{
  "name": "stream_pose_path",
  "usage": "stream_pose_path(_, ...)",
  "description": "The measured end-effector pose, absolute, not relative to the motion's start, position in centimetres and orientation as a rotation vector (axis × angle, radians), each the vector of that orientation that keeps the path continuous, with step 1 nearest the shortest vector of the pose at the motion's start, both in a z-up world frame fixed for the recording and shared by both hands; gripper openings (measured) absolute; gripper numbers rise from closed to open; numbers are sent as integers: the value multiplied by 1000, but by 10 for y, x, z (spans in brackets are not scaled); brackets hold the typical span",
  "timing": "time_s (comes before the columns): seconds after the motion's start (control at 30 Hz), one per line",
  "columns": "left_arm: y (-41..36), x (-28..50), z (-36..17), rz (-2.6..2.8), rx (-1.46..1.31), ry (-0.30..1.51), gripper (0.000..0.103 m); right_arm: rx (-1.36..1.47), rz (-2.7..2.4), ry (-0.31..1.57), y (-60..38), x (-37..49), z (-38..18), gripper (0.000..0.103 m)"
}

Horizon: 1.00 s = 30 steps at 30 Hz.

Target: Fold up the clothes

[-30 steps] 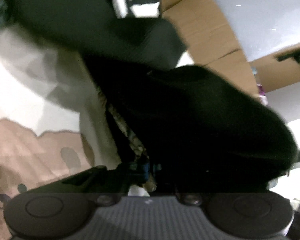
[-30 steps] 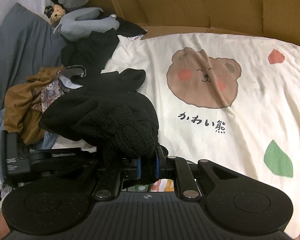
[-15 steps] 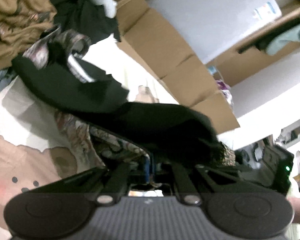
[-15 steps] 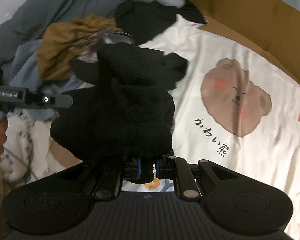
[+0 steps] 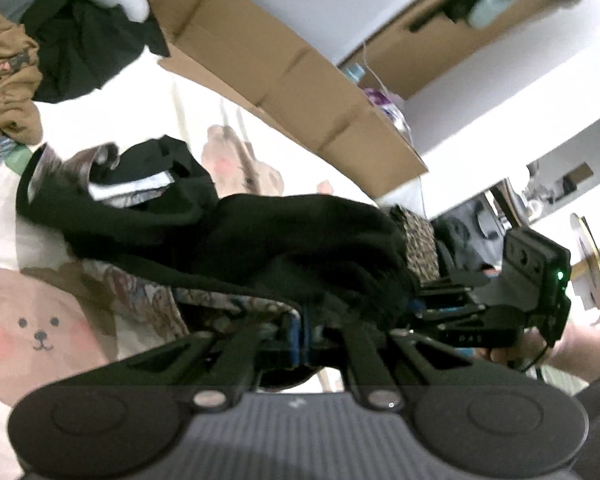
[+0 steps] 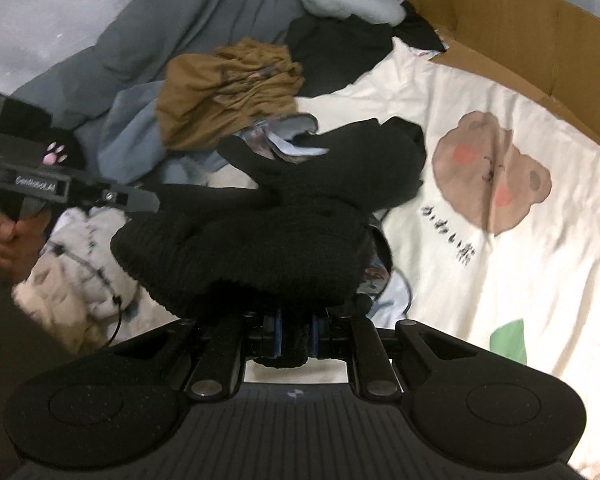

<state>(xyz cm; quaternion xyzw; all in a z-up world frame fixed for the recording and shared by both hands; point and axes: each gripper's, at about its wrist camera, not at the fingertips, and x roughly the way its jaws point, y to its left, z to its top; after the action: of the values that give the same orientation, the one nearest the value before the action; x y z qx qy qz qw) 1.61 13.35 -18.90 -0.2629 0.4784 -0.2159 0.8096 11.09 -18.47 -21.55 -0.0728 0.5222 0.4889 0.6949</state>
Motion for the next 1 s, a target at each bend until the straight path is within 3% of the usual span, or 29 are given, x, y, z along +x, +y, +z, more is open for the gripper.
stream_pose_path(0.4,118,19,-155,-539,-502,1064,3,-59,1186,1307,-212,119,-165,13)
stream_pose_path(0.8,113,100,-205,-485,-462,1012,3,-35,1021,1177,-202,164,-232,14)
stream_pose_path(1.0,114,151,-243,-444,-445,1029,3,-12,924,1101,-199,190,-272,20)
